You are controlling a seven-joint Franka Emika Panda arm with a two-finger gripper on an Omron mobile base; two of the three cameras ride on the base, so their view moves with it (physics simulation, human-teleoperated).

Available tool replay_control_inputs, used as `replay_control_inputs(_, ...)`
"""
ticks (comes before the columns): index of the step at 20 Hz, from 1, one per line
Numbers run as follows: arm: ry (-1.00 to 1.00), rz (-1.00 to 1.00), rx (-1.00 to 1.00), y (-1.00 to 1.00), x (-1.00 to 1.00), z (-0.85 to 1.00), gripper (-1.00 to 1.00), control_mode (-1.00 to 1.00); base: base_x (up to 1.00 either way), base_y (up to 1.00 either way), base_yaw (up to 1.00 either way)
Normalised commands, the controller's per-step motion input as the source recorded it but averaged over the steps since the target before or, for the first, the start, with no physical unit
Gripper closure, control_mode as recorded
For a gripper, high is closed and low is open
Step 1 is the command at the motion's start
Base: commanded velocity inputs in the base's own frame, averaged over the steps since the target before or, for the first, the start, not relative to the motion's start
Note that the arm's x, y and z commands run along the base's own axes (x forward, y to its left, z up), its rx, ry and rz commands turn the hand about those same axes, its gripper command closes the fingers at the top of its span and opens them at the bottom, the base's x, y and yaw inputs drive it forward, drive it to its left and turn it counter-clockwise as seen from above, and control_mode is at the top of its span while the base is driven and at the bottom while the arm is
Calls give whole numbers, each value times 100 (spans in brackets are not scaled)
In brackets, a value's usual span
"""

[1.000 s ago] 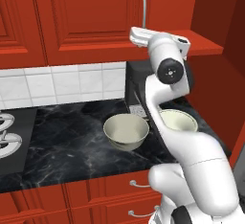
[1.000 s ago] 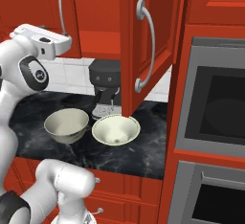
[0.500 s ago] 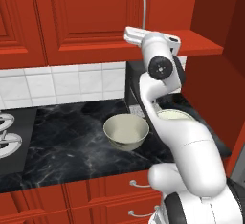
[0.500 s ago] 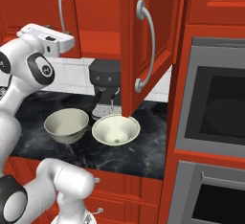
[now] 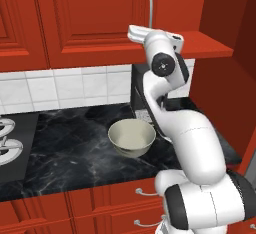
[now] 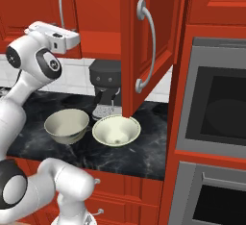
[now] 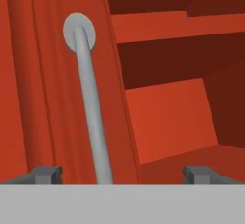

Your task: Open the cabinet. Pick the bowls from the counter and place them in the cabinet. Then close the cabinet.

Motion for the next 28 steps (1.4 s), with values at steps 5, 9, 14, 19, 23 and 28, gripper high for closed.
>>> replay_control_inputs(5,0,0,0,0,40,-3,100,-100,0,0,0)
replay_control_inputs(9,0,0,0,0,38,-2,100,-100,0,0,0)
replay_control_inputs(14,-3,0,0,0,25,0,100,-100,0,0,0)
replay_control_inputs(19,-3,0,0,0,38,-7,100,-100,0,0,0)
replay_control_inputs(23,0,0,-2,2,56,-14,100,-100,0,0,0)
replay_control_inputs(28,0,0,-11,43,85,-12,100,-100,0,0,0)
